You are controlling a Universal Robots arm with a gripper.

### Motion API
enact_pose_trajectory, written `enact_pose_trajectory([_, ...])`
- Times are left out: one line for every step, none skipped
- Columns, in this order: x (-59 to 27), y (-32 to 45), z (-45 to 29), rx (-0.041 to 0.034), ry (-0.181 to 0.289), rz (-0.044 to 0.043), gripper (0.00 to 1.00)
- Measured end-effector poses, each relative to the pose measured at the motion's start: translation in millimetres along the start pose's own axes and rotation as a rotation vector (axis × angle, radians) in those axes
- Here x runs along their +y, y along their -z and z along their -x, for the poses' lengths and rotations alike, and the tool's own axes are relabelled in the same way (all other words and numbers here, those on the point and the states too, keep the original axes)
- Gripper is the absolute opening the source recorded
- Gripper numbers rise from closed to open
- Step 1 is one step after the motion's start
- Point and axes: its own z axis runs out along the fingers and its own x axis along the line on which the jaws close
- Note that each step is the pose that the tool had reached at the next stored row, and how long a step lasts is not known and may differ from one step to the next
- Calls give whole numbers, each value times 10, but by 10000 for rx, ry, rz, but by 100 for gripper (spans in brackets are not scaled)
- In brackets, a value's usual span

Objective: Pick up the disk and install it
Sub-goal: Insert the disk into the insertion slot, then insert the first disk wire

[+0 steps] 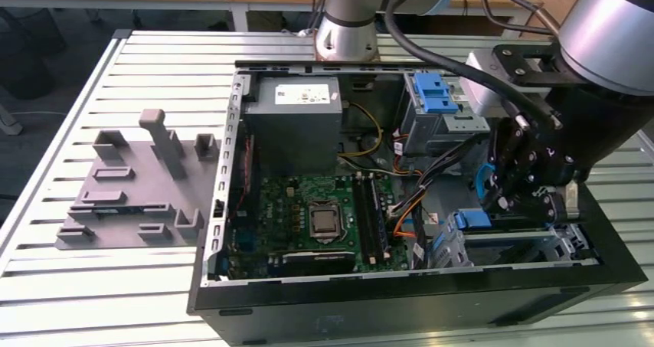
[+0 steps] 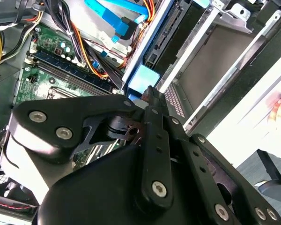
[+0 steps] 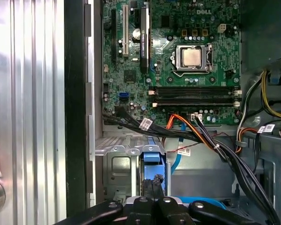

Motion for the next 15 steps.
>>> enact_pose_trajectory([0, -7, 0, 1, 0, 0, 11])
enact_pose_trajectory([0, -14, 0, 1, 0, 0, 11])
enact_pose_trajectory([0, -21, 0, 0, 0, 0, 11])
enact_pose_trajectory([0, -28, 0, 0, 0, 0, 11])
enact_pose_trajectory([0, -34, 0, 0, 0, 0, 11])
enact_pose_trajectory([0, -39, 0, 0, 0, 0, 11])
enact_pose_trajectory([0, -43, 0, 0, 0, 0, 11])
enact_pose_trajectory([0, -44, 0, 2, -1, 0, 11])
enact_pose_trajectory([-2, -44, 0, 3, -1, 0, 11])
enact_pose_trajectory([-9, -46, 0, 2, 1, 0, 11])
enact_pose_trajectory([-15, -48, -2, 0, 1, 0, 11])
enact_pose_trajectory([-26, -49, -1, -1, 0, 0, 11])
enact_pose_trajectory([-44, -51, -1, 0, 0, 0, 11])
enact_pose_trajectory([-69, -52, 0, 2, 0, 0, 11])
enact_pose_trajectory([-92, -54, 0, 1, 0, 0, 11])
